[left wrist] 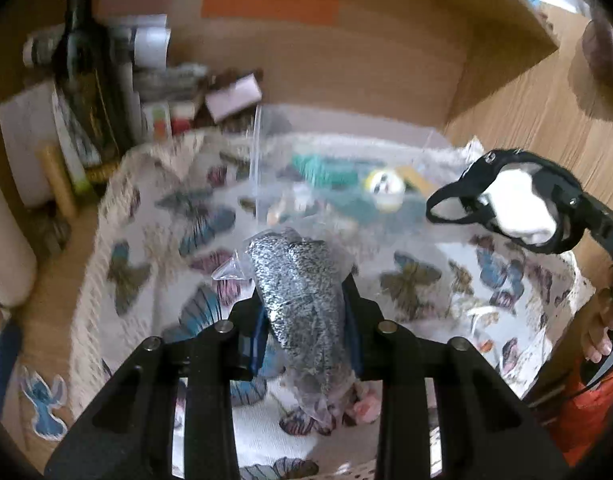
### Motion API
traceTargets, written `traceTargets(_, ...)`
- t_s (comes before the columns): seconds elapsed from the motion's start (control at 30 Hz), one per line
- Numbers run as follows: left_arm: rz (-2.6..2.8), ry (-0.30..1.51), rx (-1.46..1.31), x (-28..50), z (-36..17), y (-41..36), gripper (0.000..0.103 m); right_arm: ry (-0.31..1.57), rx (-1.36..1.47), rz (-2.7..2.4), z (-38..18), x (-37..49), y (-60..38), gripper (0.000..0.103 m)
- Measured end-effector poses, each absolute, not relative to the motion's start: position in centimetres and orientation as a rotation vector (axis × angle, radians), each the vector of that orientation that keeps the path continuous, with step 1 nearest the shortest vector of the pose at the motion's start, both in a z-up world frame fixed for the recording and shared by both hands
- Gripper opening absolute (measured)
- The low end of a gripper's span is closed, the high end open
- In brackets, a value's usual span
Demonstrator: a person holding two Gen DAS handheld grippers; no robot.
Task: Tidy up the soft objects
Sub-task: 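Grasp the black chain eye mask with the right tool while the left tool grasps the silver glitter pouch, then carry the eye mask and silver pouch into the clear box and release both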
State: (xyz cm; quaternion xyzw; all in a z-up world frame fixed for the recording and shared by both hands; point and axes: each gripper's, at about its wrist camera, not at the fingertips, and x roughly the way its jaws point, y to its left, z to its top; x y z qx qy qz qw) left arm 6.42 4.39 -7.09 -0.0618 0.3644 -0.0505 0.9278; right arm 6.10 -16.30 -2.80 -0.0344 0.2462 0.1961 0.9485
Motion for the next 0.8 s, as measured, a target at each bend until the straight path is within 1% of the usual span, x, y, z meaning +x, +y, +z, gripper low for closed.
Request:
traceTargets(0.2,-0.122,0.643,-0.089,7.6,-3.2,4.0,0.032,0.44,-0.062,0.373,-0.9,6.6,-16.4,0.015)
traceTargets(0.47,-0.108,0.564,-0.042,10.5,0.0,3.2,0.032,0.365,-0.051,0.351,1.8,8.4,-16.4,0.016)
traceTargets(0.63,-0.1,0.58,-0.068,13.5,0.3,3.4,0.033,0.342,-0.048,0.328,3.0,9.8,-16.0,0.016)
traceTargets(0.8,-0.091,0.64,-0.063,16.4,-1.2,2.9,0.033,0.349,-0.069,0.303,2.7,11.5,-15.2,0.016)
